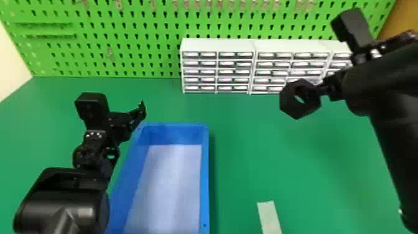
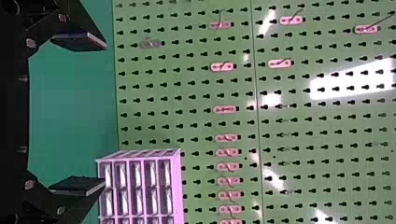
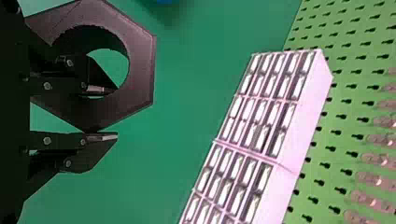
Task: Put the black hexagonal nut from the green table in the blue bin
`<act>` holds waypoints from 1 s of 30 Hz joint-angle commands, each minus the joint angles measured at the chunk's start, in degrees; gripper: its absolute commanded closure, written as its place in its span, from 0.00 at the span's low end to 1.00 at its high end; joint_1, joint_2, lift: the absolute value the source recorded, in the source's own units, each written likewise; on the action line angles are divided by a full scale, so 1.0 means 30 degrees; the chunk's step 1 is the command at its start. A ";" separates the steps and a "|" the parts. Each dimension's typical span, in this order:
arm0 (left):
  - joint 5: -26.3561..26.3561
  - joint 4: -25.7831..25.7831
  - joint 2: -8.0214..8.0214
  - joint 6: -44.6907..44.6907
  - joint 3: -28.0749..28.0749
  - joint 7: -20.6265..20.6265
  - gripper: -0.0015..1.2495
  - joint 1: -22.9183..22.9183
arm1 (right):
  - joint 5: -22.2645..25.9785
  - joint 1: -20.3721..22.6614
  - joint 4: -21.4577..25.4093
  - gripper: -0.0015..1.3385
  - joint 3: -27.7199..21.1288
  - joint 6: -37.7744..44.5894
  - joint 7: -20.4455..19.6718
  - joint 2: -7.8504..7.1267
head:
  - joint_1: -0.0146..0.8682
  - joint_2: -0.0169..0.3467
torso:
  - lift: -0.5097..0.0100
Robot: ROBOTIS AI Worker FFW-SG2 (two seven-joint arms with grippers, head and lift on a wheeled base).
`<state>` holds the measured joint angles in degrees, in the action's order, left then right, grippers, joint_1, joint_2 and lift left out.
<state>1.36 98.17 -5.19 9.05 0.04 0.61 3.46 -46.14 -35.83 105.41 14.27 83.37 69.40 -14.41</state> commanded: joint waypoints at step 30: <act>-0.0015 0.0000 0.0000 0.0000 0.0134 0.0001 0.20 -0.0068 | 1.5203 -0.2704 -0.4200 0.82 0.5234 -0.4939 -0.9834 0.1641 | 0.79 0.19 | 0.80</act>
<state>1.35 98.17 -5.18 9.05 0.30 0.61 3.26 -5.43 -43.25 93.90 26.57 69.81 41.26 -9.64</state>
